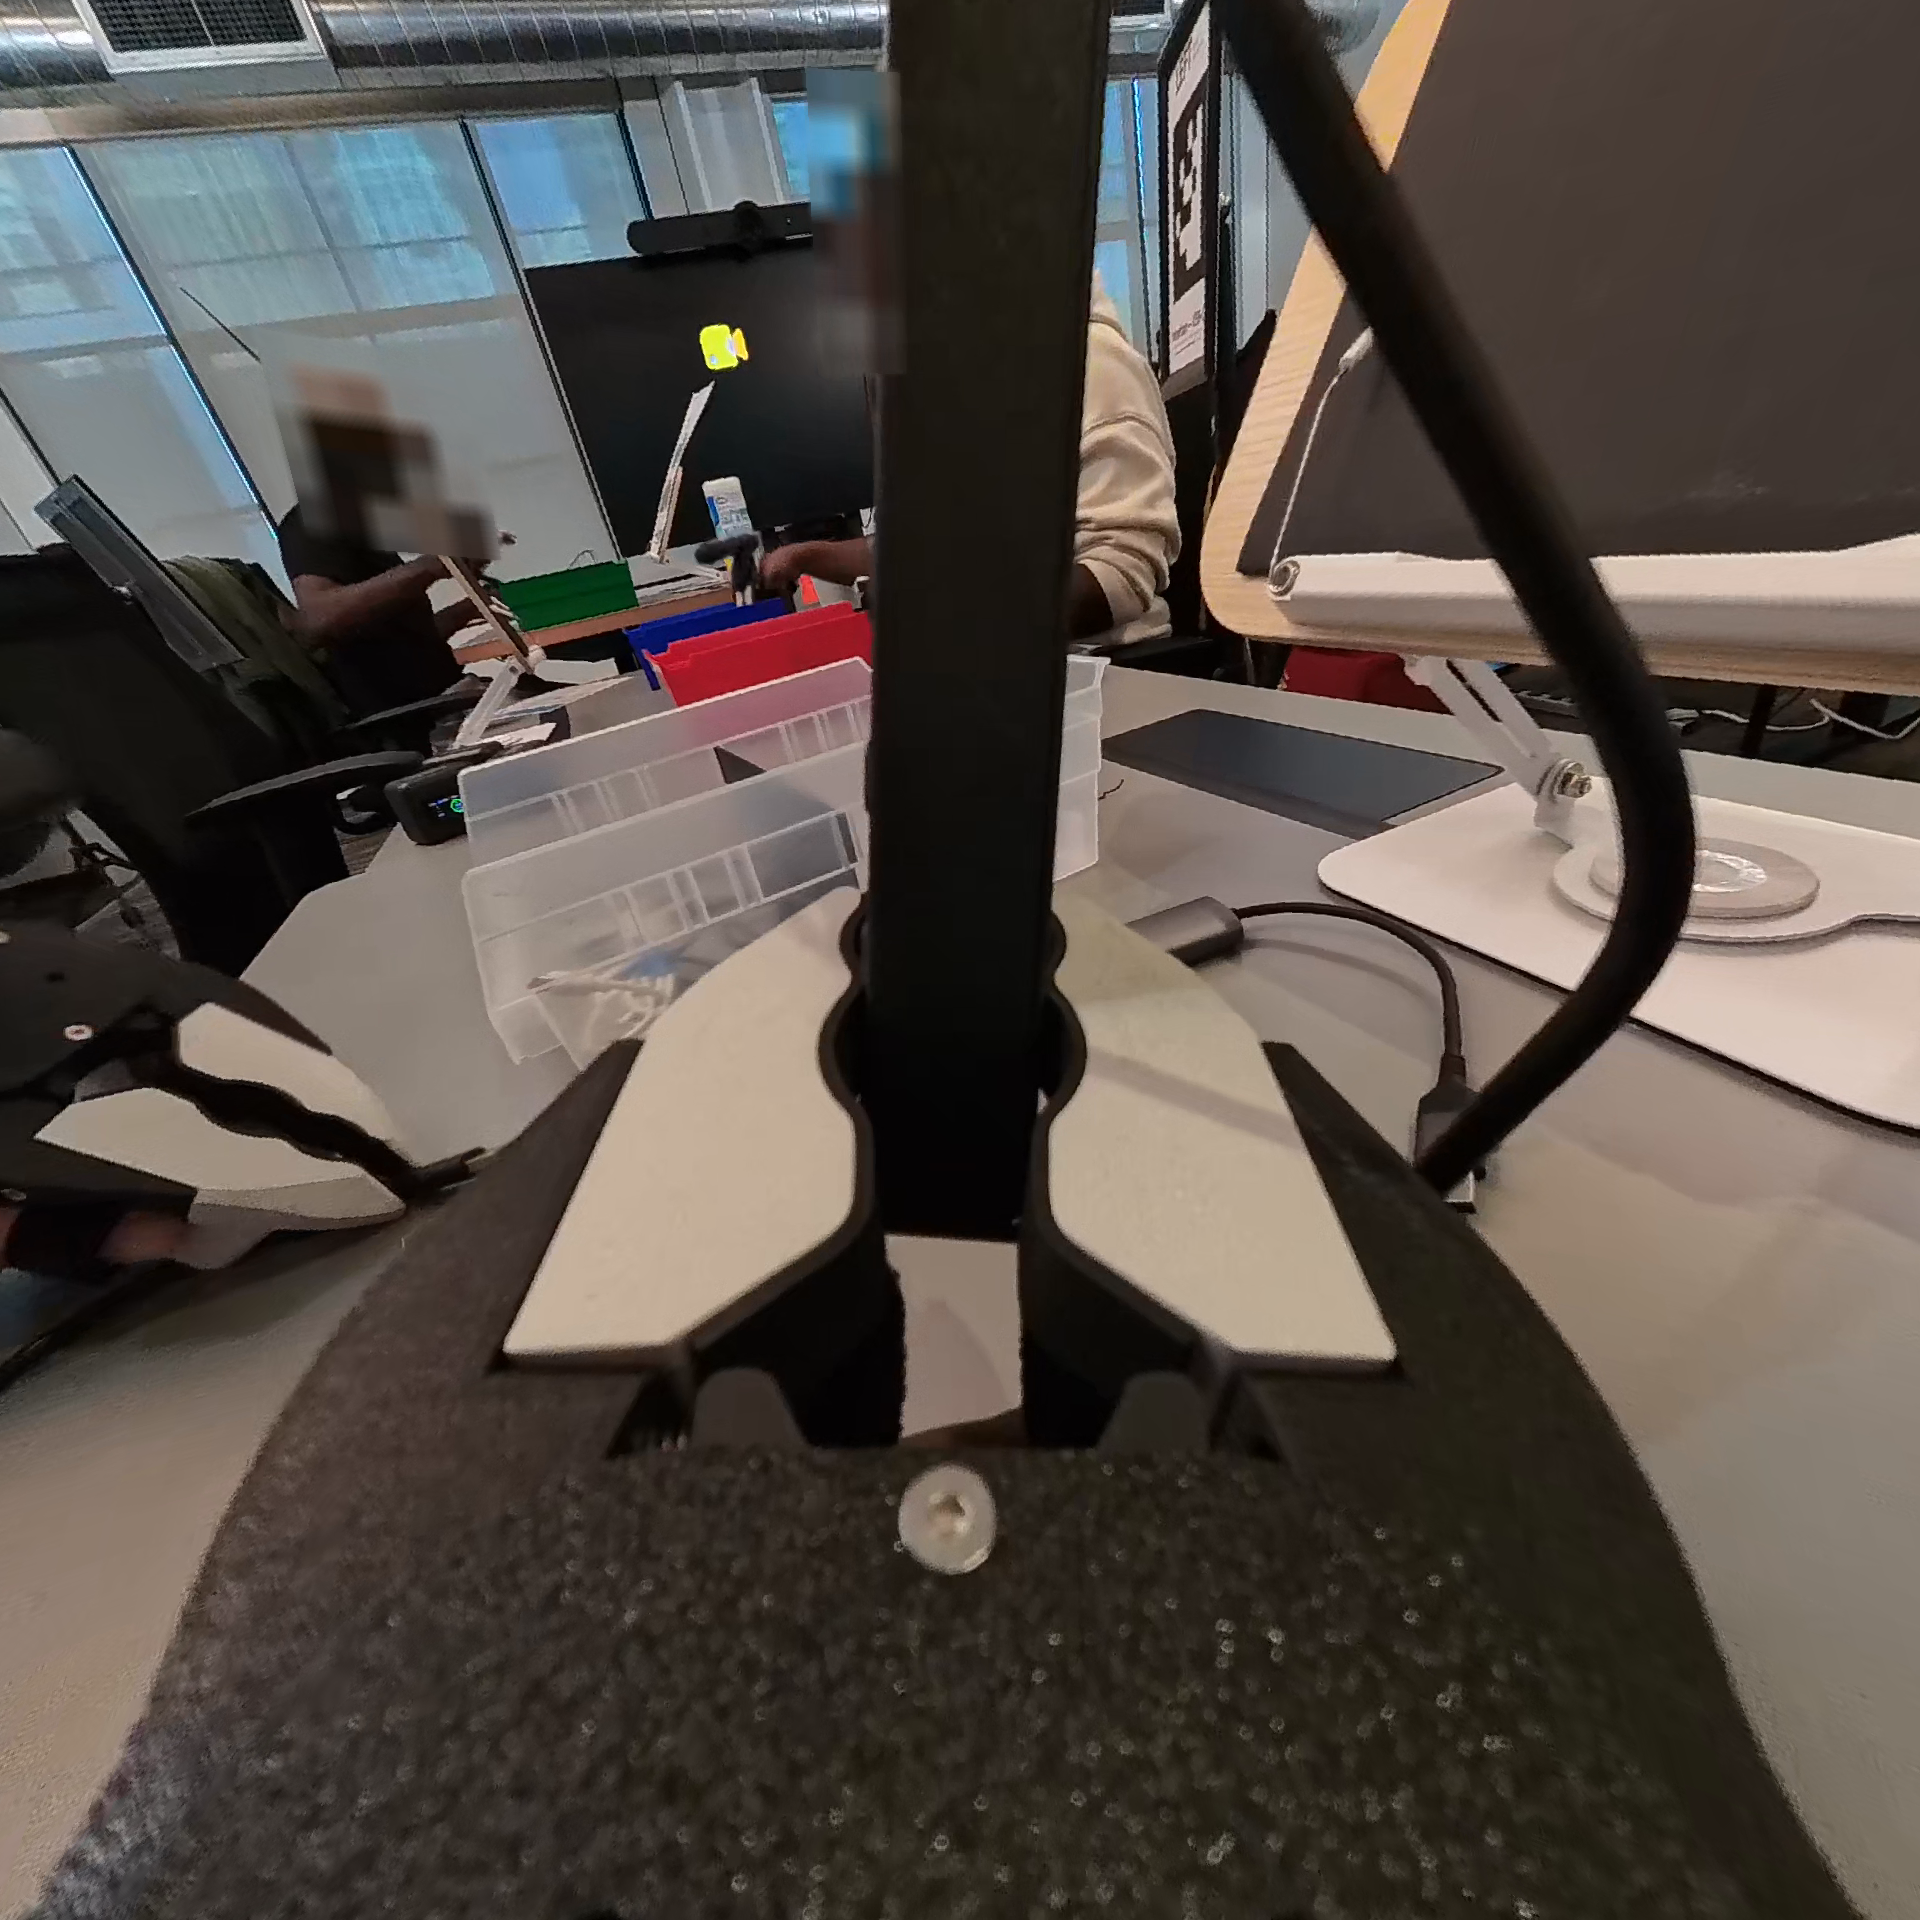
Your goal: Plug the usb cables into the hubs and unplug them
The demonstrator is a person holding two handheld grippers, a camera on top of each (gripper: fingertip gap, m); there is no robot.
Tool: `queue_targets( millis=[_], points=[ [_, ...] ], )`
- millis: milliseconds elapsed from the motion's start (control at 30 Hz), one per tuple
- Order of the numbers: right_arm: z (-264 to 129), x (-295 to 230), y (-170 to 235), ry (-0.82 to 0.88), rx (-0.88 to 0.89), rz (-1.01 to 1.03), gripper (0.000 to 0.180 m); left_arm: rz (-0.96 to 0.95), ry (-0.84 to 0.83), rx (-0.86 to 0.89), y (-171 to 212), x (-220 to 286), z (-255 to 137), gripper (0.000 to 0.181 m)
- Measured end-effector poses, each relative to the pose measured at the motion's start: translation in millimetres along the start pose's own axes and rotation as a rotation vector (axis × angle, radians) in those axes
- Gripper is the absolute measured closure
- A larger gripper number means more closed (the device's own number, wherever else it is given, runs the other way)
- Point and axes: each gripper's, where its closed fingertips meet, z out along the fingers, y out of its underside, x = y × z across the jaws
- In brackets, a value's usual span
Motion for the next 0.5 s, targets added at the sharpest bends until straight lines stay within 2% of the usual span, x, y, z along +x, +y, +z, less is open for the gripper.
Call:
queue_targets(
  millis=[67, 200, 333, 367, 433, 500],
  points=[
    [0, 0, 0, 0.001, 0.000, -0.002, 0.153, 0.014, 0.040, 0.046, -14, 0, -5, 0.172],
    [-1, 0, 0, 0.005, -0.001, -0.001, 0.153, 0.264, -0.173, 0.186, -74, -26, -45, 0.172],
    [0, 0, 1, 0.001, -0.006, 0.001, 0.153, 0.411, -0.228, 0.388, -144, -12, -97, 0.172],
    [0, 0, 1, 0.002, -0.006, 0.001, 0.153, 0.448, -0.288, 0.426, -159, -14, -112, 0.173],
    [-1, 0, 1, 0.004, -0.003, -0.001, 0.153, 0.594, -0.551, 0.438, -184, -34, -142, 0.172],
    [-1, 0, 1, 0.004, -0.003, 0.000, 0.153, 0.755, -0.685, 0.453, -198, -33, -153, 0.172]
  ],
)
